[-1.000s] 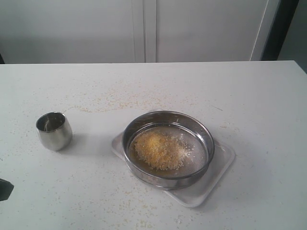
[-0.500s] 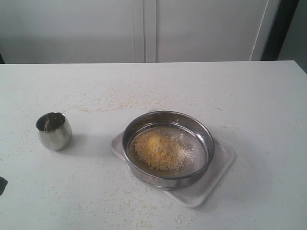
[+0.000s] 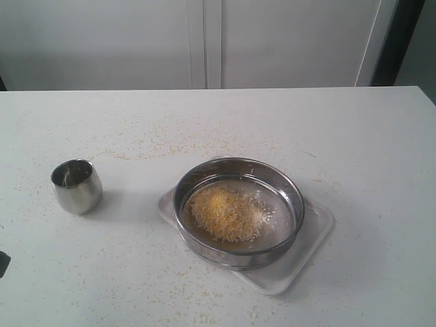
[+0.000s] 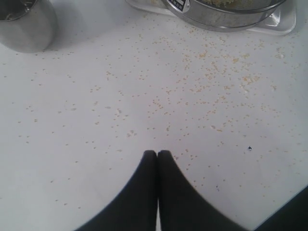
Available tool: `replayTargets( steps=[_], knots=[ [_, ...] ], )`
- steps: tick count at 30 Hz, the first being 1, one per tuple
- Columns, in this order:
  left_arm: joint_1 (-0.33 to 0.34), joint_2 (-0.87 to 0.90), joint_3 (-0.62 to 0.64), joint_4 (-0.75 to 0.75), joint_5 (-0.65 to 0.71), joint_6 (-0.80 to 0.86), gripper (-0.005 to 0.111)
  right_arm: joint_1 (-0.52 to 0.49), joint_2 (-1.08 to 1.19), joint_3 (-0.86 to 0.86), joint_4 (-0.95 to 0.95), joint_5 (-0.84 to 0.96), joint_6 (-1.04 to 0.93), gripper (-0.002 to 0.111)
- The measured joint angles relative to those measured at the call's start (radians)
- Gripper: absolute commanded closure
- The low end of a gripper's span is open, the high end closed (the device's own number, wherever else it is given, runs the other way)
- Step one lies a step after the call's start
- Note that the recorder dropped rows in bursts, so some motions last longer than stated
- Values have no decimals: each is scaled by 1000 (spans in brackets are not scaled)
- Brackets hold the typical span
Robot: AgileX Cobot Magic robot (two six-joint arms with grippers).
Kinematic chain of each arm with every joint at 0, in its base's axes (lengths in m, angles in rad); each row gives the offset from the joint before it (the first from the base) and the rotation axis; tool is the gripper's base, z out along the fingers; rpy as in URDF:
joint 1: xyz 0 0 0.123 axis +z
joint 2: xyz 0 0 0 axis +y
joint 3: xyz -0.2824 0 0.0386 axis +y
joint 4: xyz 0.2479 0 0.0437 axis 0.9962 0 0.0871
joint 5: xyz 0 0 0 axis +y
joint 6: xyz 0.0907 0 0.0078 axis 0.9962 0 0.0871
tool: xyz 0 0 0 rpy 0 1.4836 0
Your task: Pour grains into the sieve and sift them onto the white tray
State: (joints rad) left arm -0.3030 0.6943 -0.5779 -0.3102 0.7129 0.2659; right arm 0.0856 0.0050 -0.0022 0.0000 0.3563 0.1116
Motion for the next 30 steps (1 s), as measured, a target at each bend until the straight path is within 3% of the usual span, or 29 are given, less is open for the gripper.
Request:
replayTargets(
  steps=[30],
  knots=[
    [0, 0, 0, -2, 0, 0, 107, 0, 0, 0, 0, -56, 0, 108]
  ],
)
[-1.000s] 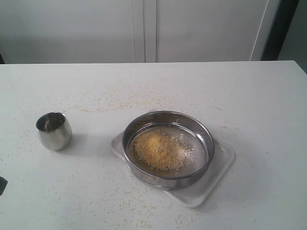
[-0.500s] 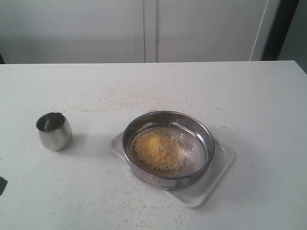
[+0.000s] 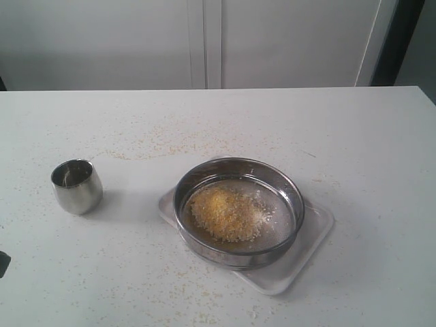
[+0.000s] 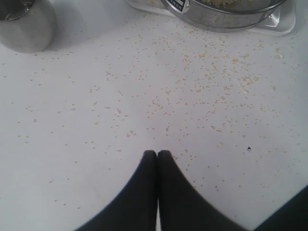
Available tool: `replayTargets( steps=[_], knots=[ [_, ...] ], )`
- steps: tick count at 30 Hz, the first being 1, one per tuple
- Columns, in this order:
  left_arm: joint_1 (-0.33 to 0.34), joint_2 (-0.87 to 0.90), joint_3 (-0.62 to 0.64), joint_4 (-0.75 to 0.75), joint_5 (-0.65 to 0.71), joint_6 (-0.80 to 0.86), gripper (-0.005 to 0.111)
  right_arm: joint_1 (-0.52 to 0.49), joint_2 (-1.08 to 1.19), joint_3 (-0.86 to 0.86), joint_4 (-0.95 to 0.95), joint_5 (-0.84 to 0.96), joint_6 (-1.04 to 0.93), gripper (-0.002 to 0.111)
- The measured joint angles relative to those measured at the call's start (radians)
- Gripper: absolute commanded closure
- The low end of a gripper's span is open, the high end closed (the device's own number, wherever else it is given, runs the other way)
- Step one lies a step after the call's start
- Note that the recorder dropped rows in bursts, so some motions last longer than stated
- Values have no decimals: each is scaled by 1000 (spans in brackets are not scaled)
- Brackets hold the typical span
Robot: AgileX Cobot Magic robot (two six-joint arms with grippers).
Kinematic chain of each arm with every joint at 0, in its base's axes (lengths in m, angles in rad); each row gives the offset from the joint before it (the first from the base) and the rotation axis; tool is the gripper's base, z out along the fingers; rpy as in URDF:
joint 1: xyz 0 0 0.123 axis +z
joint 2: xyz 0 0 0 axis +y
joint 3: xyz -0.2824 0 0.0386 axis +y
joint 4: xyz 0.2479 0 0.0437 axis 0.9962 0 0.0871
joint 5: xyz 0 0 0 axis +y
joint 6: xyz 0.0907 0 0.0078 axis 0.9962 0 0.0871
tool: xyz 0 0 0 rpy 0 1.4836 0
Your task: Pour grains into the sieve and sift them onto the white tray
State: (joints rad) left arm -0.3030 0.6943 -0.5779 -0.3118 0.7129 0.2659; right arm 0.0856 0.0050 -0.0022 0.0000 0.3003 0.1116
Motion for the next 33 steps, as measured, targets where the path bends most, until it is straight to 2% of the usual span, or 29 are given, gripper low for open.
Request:
replayTargets(
  steps=[4, 9, 21, 33],
  knots=[
    [0, 0, 0, 0, 0, 0, 107, 0, 0, 0, 0, -158, 0, 108],
    [0, 0, 0, 0, 0, 0, 107, 0, 0, 0, 0, -266, 0, 108],
    [0, 0, 0, 0, 0, 0, 107, 0, 0, 0, 0, -389, 0, 108],
    [0, 0, 0, 0, 1, 0, 107, 0, 0, -4, 0, -400, -44, 108]
  ],
)
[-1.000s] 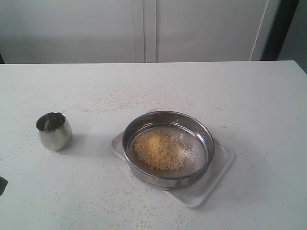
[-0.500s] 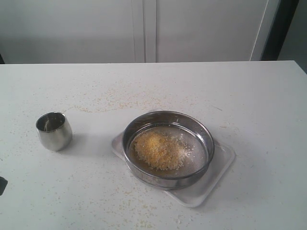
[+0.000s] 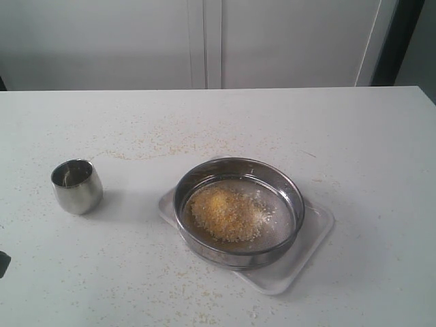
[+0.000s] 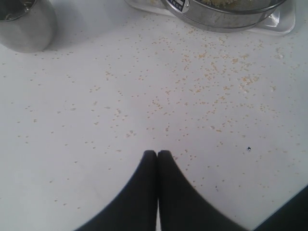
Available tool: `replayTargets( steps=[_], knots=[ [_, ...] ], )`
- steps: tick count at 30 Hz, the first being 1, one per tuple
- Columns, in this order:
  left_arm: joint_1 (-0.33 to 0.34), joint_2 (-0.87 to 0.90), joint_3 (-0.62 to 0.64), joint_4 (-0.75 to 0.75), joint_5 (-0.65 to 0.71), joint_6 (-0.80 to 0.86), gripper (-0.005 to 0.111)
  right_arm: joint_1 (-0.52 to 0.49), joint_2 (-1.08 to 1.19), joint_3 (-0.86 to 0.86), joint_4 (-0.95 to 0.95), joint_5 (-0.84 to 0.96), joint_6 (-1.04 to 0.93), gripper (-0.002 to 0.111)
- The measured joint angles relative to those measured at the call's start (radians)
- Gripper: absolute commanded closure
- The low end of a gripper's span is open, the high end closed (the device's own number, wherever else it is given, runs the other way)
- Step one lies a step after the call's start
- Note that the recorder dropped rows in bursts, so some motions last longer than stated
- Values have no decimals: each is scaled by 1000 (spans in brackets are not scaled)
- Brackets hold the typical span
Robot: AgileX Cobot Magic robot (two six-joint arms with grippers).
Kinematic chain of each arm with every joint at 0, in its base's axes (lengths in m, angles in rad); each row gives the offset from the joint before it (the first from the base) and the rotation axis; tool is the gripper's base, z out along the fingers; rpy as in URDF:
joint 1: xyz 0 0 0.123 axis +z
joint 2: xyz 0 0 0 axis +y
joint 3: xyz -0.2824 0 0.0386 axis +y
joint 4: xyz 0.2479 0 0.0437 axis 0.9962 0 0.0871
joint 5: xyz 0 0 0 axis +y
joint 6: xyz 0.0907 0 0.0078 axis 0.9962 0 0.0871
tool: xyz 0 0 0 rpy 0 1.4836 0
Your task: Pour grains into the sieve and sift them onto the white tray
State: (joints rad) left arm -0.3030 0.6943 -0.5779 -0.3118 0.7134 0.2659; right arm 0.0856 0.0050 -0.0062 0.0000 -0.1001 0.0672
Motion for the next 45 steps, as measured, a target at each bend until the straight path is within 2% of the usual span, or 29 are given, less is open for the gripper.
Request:
replayTargets(
  steps=[10, 24, 30, 45],
  knots=[
    [0, 0, 0, -1, 0, 0, 107, 0, 20, -153, 0, 127, -28, 108],
    [0, 0, 0, -1, 0, 0, 107, 0, 336, -402, 0, 385, -30, 108],
    [0, 0, 0, -1, 0, 0, 107, 0, 415, -424, 0, 454, -30, 108],
    [0, 0, 0, -1, 0, 0, 107, 0, 432, -426, 0, 456, -30, 108]
  ],
)
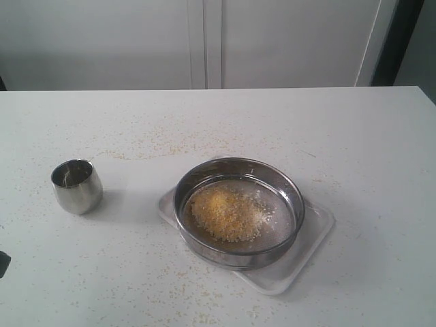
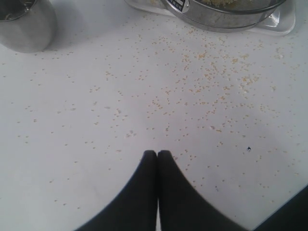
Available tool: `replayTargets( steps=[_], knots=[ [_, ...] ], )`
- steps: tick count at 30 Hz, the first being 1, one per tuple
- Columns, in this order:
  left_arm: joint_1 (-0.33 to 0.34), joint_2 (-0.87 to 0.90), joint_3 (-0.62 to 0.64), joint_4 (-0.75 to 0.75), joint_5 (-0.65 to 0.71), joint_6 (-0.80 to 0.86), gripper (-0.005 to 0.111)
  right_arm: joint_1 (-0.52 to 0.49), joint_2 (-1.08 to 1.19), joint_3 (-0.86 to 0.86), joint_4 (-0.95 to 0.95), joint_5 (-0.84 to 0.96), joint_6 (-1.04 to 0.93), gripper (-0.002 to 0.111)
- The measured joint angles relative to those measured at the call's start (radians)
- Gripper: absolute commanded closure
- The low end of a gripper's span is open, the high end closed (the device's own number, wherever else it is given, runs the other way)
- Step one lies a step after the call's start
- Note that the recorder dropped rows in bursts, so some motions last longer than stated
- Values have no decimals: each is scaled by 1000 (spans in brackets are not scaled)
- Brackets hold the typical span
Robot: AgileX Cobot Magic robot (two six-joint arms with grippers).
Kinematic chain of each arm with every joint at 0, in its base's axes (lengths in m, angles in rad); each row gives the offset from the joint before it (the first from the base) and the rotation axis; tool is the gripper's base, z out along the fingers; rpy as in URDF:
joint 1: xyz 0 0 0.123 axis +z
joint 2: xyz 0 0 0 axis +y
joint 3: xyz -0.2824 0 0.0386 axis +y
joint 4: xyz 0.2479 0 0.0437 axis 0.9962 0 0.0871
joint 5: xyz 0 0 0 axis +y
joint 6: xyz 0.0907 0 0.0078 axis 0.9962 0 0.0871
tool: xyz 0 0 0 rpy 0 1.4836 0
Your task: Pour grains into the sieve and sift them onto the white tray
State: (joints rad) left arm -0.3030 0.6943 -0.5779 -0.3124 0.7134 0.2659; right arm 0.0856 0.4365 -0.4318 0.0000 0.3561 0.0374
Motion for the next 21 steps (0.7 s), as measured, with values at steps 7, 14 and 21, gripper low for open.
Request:
replayTargets(
  steps=[7, 14, 21],
  knots=[
    [0, 0, 0, 0, 0, 0, 107, 0, 84, -23, 0, 23, 2, 108],
    [0, 0, 0, 0, 0, 0, 107, 0, 208, -87, 0, 80, 2, 108],
    [0, 0, 0, 0, 0, 0, 107, 0, 347, -196, 0, 175, 2, 108]
  ],
)
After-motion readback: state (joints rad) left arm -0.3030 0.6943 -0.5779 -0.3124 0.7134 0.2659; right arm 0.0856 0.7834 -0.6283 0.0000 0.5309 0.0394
